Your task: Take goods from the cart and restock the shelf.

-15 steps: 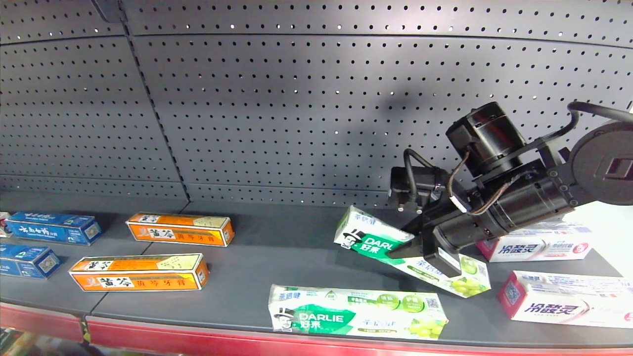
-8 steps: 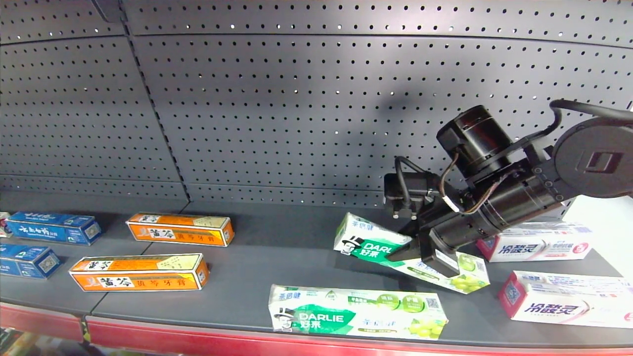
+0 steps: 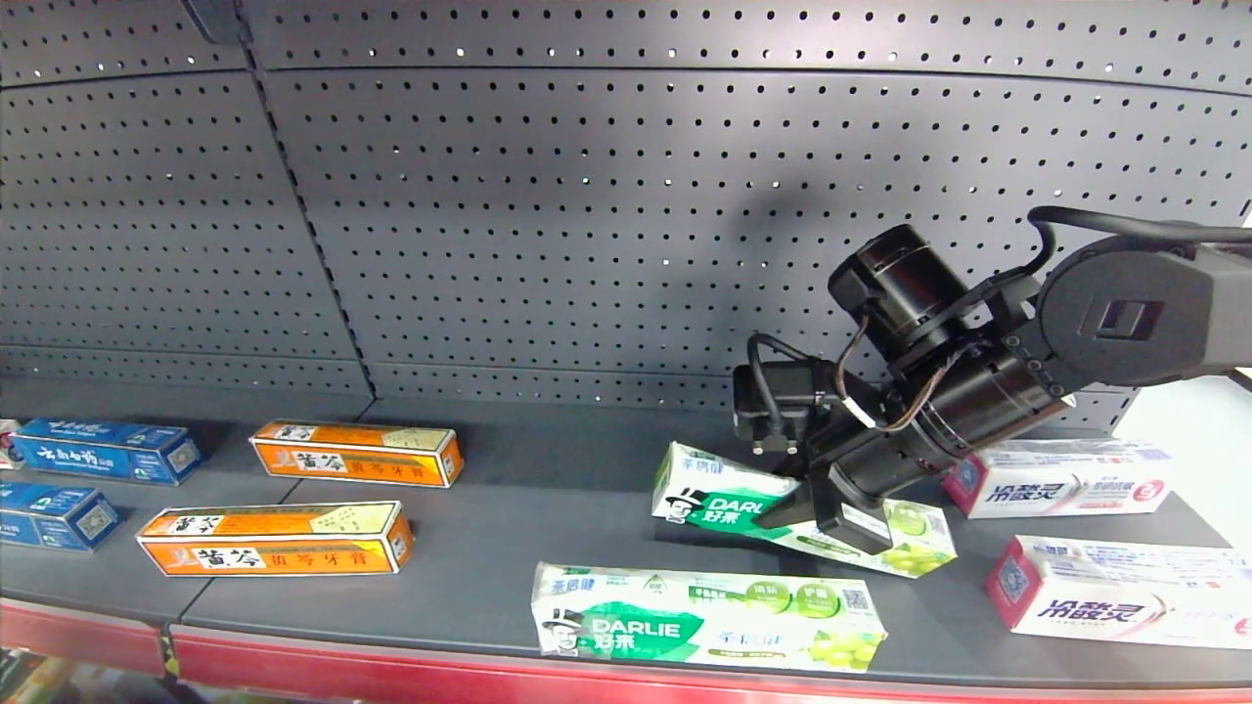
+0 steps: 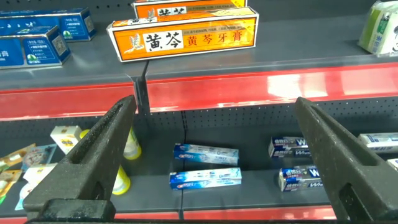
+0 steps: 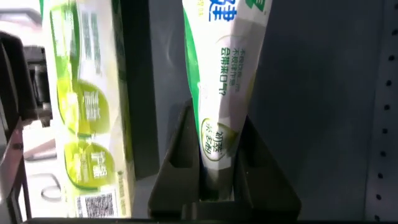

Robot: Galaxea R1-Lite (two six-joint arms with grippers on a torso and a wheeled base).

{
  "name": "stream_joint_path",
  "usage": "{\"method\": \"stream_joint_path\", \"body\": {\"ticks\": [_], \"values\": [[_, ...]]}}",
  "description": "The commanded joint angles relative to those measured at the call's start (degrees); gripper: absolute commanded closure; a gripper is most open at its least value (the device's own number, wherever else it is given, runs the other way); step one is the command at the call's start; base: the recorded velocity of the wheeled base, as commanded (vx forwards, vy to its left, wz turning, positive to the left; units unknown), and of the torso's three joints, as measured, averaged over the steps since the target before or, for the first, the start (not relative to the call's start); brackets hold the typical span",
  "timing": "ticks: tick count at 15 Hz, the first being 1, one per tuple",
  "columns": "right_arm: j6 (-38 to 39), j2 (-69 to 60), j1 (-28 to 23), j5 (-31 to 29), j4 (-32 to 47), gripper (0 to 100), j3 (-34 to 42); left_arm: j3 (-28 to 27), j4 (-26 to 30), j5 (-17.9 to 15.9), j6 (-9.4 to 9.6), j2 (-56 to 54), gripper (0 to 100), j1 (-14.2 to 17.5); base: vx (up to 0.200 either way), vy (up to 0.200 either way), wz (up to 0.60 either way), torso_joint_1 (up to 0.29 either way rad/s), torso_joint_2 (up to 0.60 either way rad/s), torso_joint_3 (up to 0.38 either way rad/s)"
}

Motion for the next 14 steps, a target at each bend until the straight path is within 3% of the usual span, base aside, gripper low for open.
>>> {"method": "stream_joint_path", "body": {"ticks": [1, 14], "values": [[-0.42, 0.91, 0.0, -0.61, 0.31, 100, -0.73, 0.0, 0.0, 0.0, 0.02, -0.02, 0, 0.01, 0.0, 0.0, 0.0, 0.0, 0.0, 0.0], [-0.51, 5.48, 1.58, -0.69, 0.14, 100, -5.92, 0.0, 0.0, 0.0, 0.02, -0.02, 0, 0.01, 0.0, 0.0, 0.0, 0.0, 0.0, 0.0]]}}
